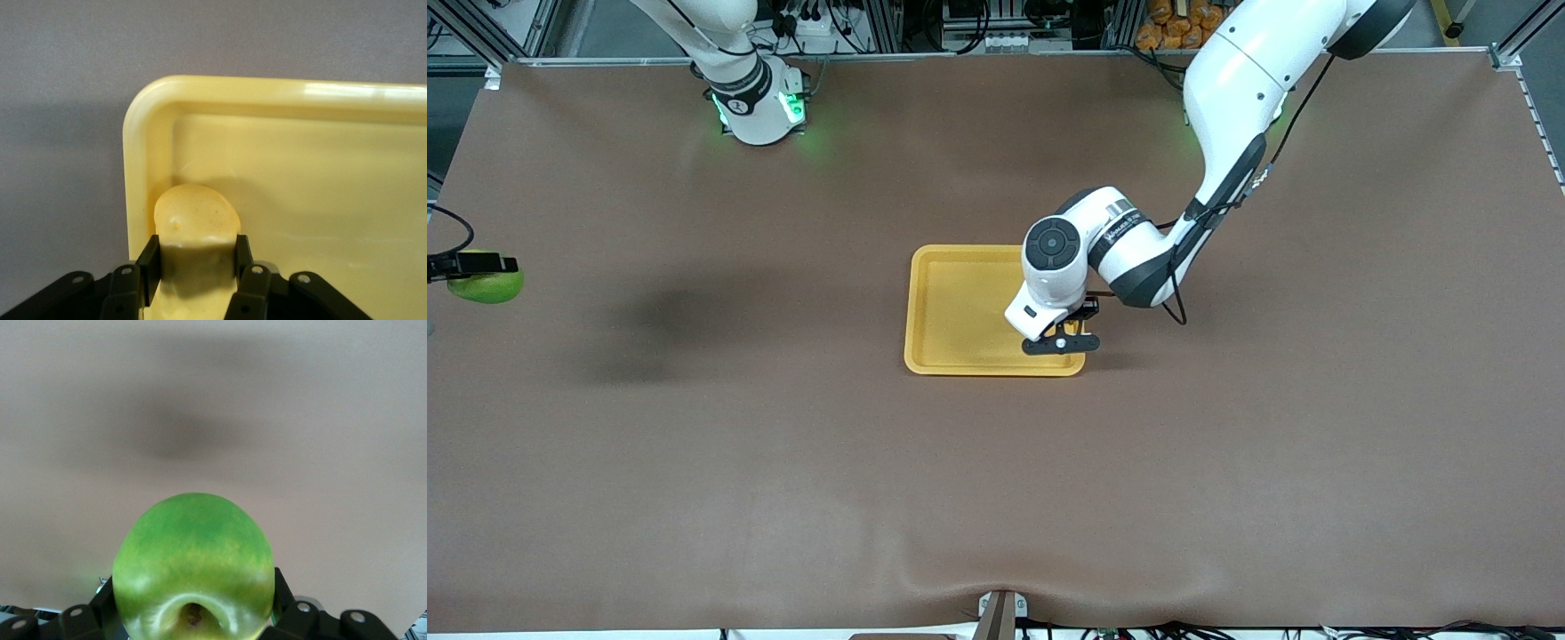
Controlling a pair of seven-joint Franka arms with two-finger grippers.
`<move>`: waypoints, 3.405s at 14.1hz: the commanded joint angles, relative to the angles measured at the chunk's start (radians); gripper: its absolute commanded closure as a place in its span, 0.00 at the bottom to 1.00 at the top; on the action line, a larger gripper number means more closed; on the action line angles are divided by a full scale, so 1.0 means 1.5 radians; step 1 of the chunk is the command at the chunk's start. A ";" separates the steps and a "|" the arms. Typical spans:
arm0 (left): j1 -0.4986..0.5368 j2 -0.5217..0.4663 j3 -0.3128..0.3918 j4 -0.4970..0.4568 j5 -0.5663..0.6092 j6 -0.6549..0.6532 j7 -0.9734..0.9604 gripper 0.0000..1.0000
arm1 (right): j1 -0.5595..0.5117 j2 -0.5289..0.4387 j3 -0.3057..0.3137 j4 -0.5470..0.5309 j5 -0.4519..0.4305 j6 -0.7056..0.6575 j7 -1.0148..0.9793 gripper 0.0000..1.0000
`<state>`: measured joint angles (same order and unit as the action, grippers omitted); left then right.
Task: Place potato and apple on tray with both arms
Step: 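Open the left gripper over the tray while the right gripper lifts the apple, then move the apple toward the tray while the left gripper withdraws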
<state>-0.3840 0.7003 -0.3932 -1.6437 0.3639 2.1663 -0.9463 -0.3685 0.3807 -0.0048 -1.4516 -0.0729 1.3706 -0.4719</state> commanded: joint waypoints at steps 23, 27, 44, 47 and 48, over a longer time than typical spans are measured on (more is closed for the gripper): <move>0.154 -0.180 0.000 0.108 -0.051 -0.260 0.164 0.00 | 0.244 -0.125 -0.003 -0.084 0.146 -0.042 0.321 1.00; 0.217 -0.240 0.000 0.107 -0.050 -0.310 0.232 0.00 | 0.289 -0.120 -0.003 -0.093 0.156 0.001 0.381 1.00; 0.417 -0.395 0.004 0.107 -0.125 -0.430 0.486 0.00 | 0.503 -0.092 -0.003 -0.204 0.233 0.216 0.611 1.00; 0.423 -0.412 0.004 0.107 -0.140 -0.432 0.492 0.00 | 0.531 -0.072 -0.003 -0.215 0.234 0.254 0.633 1.00; 0.423 -0.415 0.004 0.107 -0.140 -0.433 0.503 0.00 | 0.549 -0.070 -0.004 -0.228 0.234 0.280 0.641 1.00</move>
<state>0.2375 0.1177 -0.3860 -1.4659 0.1741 1.5297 -0.2306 0.4149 0.2711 0.0004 -1.7648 0.2560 1.7394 0.4557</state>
